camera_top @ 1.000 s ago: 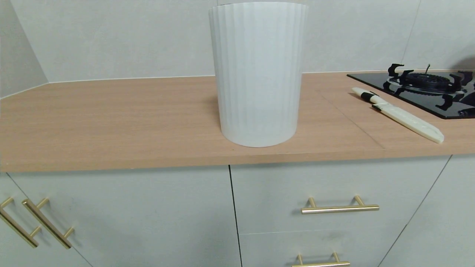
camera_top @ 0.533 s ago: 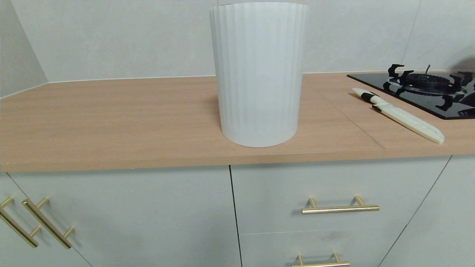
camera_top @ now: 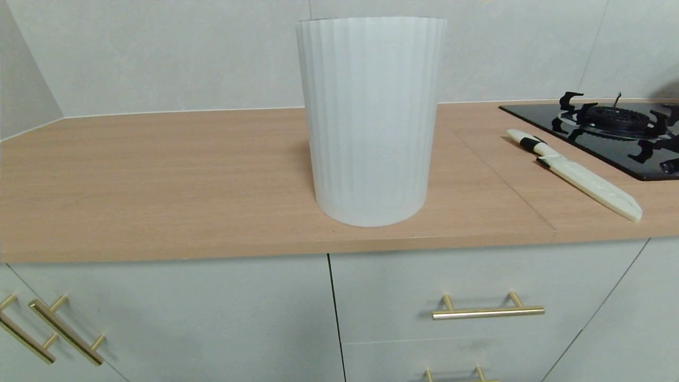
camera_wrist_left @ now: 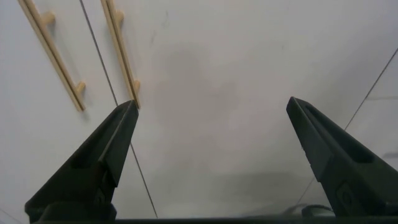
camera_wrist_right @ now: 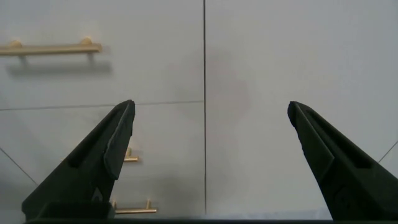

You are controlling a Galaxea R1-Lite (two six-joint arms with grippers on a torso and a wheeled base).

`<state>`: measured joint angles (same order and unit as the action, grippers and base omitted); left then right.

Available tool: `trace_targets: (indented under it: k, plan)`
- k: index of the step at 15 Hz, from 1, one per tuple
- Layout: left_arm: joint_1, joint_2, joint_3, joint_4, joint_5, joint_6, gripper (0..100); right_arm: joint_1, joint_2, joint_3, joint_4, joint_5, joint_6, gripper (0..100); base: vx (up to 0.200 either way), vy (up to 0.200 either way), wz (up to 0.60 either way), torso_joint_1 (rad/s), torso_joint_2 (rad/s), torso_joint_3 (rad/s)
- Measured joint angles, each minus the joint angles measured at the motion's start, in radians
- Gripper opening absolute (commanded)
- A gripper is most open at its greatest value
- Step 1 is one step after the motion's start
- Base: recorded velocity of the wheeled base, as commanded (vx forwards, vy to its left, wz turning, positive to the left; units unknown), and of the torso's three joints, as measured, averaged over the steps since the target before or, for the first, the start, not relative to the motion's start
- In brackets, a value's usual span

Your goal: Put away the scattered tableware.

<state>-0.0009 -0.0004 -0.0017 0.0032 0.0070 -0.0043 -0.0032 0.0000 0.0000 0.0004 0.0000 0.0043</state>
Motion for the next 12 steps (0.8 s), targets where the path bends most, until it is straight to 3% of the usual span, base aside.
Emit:
trace_targets:
  k: [12]
  plan:
    - [-0.001,0.000,0.000,0.000,0.000,0.000,100,0.000,0.000,0.000,0.000,0.000,0.000,100,0.000,0.000,0.00,0.166,-0.49,-0.297]
